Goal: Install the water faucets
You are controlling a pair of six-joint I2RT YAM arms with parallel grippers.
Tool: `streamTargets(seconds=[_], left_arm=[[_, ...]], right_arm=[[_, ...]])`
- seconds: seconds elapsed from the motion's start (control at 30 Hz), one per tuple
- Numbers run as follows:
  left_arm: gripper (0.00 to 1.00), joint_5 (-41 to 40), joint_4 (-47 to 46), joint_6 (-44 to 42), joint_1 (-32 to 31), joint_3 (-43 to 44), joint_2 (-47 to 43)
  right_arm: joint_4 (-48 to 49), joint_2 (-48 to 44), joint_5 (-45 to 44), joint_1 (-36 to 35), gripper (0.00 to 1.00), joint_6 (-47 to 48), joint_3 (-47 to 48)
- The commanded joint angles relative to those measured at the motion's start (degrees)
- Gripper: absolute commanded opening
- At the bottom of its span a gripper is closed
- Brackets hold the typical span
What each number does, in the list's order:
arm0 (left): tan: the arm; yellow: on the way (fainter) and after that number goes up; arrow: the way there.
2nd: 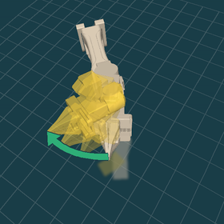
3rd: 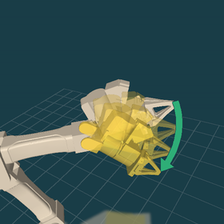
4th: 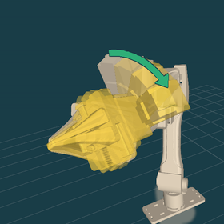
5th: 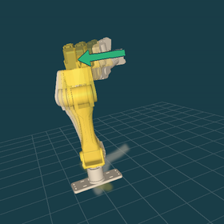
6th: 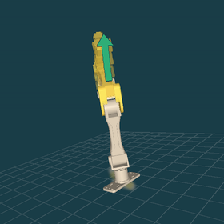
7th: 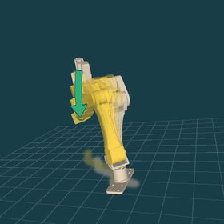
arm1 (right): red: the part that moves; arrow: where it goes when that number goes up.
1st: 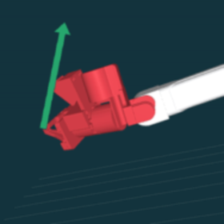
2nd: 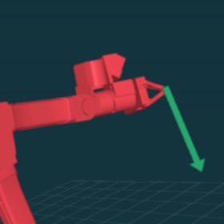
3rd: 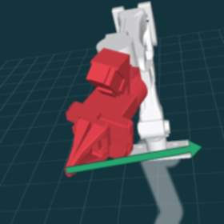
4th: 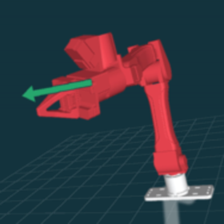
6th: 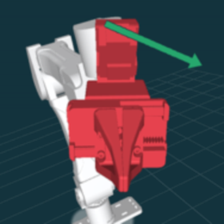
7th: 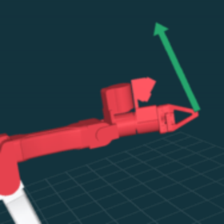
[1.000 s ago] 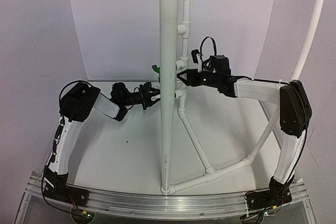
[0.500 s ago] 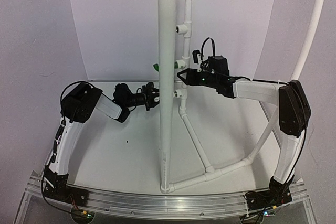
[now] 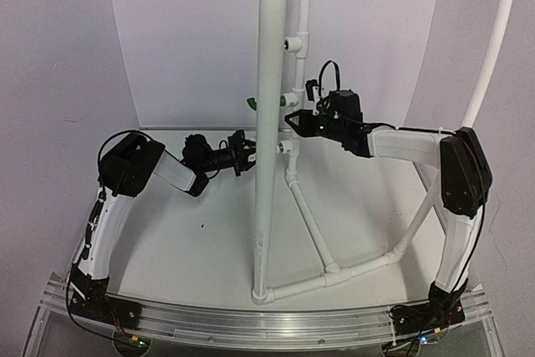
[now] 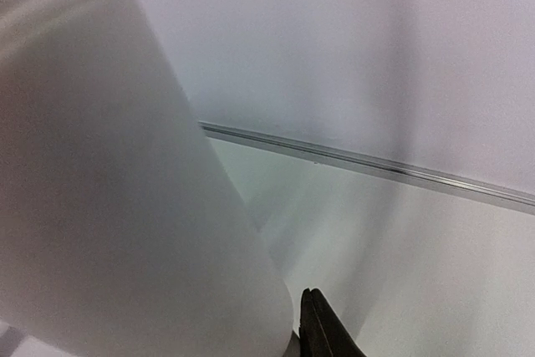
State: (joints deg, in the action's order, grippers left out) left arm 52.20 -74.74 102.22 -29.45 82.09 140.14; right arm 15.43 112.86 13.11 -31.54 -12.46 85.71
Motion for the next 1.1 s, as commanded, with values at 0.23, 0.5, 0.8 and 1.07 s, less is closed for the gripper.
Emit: streamTargets(seconds=[0.23, 0.5, 0.8, 1.07], left_arm=[[0.0, 2.8, -11.4, -1.3, -0.1, 3.0, 2.9], [0.0, 6.2, -11.4, -4.2, 0.5, 1.3, 0.3], [0.04, 8.2, -0.1, -19.8, 0.5, 0.0, -3.5], [0.03, 6.6, 13.9, -37.6, 0.5, -3.4, -9.8]], right_arm=[[1.7, -0.2, 1.9, 0.1, 0.0, -6.7, 0.1], [1.7, -1.8, 2.2, 0.0, 0.0, -5.3, -1.4], [1.7, -3.9, 2.6, -0.2, 0.0, -4.0, -2.7], [1.7, -5.3, 4.2, -0.6, 0.0, -3.3, -4.7]])
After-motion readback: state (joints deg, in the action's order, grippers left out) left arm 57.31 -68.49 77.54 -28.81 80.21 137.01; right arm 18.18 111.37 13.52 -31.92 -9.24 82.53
